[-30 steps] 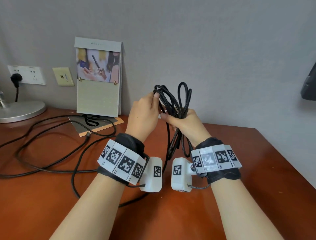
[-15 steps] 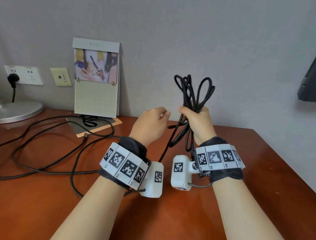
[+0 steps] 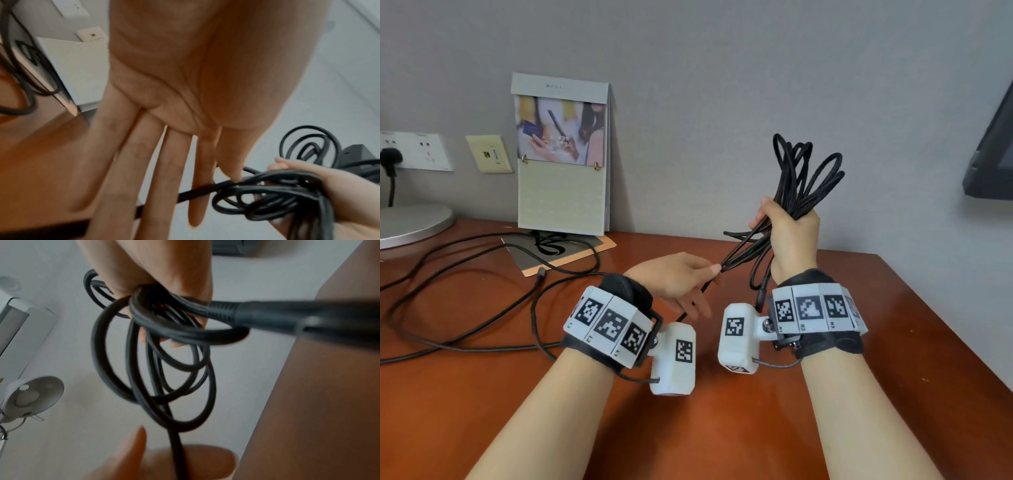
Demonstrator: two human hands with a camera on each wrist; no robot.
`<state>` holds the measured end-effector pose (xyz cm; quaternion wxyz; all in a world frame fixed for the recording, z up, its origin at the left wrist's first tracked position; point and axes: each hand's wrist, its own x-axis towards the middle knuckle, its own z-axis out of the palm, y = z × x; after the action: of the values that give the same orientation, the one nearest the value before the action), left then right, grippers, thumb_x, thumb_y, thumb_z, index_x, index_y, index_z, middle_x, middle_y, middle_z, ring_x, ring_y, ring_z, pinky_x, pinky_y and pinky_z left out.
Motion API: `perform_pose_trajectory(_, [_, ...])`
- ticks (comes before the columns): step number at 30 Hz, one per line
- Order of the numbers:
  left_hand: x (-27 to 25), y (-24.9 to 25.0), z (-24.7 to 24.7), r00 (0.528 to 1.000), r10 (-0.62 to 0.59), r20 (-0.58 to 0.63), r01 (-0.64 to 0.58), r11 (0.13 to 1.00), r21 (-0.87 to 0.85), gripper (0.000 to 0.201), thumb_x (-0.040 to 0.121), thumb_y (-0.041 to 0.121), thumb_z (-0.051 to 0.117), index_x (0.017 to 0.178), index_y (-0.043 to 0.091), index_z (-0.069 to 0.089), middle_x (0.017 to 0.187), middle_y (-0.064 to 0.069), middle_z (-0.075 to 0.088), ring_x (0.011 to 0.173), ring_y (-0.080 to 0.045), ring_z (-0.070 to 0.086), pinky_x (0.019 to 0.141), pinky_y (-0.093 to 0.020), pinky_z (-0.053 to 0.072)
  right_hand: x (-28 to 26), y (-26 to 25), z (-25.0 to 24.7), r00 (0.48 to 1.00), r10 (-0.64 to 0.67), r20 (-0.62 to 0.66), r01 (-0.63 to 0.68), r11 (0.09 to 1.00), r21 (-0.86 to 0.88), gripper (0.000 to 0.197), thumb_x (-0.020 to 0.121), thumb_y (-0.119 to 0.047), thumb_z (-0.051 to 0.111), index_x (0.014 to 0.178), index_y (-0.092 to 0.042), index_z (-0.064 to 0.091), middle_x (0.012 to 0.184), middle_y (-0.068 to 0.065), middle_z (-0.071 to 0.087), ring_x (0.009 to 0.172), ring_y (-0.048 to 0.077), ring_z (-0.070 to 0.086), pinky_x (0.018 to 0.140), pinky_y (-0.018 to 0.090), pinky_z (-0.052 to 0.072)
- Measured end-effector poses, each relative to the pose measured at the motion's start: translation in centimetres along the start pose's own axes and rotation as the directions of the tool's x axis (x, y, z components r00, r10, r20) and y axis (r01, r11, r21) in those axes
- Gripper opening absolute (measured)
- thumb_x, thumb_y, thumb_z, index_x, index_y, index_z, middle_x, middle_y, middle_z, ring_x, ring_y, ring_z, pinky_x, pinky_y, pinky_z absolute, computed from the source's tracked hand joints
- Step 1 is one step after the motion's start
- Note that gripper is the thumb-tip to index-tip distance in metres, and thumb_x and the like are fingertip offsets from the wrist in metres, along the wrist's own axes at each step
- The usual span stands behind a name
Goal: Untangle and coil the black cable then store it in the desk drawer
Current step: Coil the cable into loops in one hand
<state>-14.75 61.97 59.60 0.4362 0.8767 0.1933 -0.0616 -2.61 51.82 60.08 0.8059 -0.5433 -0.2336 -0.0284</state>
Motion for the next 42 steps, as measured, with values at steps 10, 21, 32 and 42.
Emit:
perform_pose_trajectory(10, [0.7, -1.4, -0.6, 0.925, -0.011, -0.379, -0.007, 0.999, -0.047, 0.051, 0.094, 0.055, 0.039, 0.097, 0.015, 0.070, 0.086, -0.007, 0.073, 0.078, -0.017, 0.071, 0.082, -0.033, 0.056, 0.1, -1.2, -0.4, 0.980, 0.128, 0.151, -0.161, 0.959, 0.235, 0.033, 0.089, -0.004, 0.057, 0.058, -0.013, 0.048, 0.045, -0.004, 0.044, 0.048, 0.015, 0.039, 0.061, 0.026, 0.039])
perform_pose_trajectory(21, [0.6, -0.8, -0.6, 0.743, 0.229, -0.628, -0.125, 0.971, 0.206, 0.012, 0.087, 0.027, 0.065, 0.093, 0.017, 0.066, 0.092, 0.002, 0.063, 0.087, -0.010, 0.054, 0.071, -0.021, 0.037, -0.5, -1.0, 0.1, 0.940, 0.203, 0.274, -0.237, 0.967, 0.095, 0.022, 0.089, -0.004, 0.057, 0.069, -0.013, 0.054, 0.045, -0.005, 0.042, 0.042, 0.011, 0.038, 0.053, 0.026, 0.035])
perform_pose_trajectory(32, [0.0, 0.5, -0.2, 0.696, 0.454, -0.557, -0.314, 0.889, 0.332, 0.017, 0.090, 0.007, 0.054, 0.090, 0.017, 0.041, 0.098, -0.007, 0.068, 0.085, -0.023, 0.063, 0.079, -0.041, 0.052, -0.5, -0.9, 0.0, 0.931, 0.254, 0.262, -0.271, 0.962, 0.030, 0.022, 0.088, -0.002, 0.056, 0.068, -0.011, 0.052, 0.043, -0.005, 0.042, 0.040, 0.010, 0.037, 0.050, 0.025, 0.035])
perform_pose_trajectory(42, [0.0, 0.8, 0.4, 0.690, 0.586, -0.424, -0.437, 0.805, 0.401, 0.027, 0.089, -0.006, 0.042, 0.084, 0.019, 0.034, 0.093, -0.005, 0.066, 0.074, -0.001, 0.061, 0.062, -0.027, 0.046, -1.5, -0.6, 1.3, 0.952, 0.195, 0.236, -0.167, 0.977, -0.136, 0.020, 0.084, -0.003, 0.061, 0.064, 0.000, 0.059, 0.051, 0.003, 0.052, 0.046, 0.011, 0.049, 0.052, 0.018, 0.045])
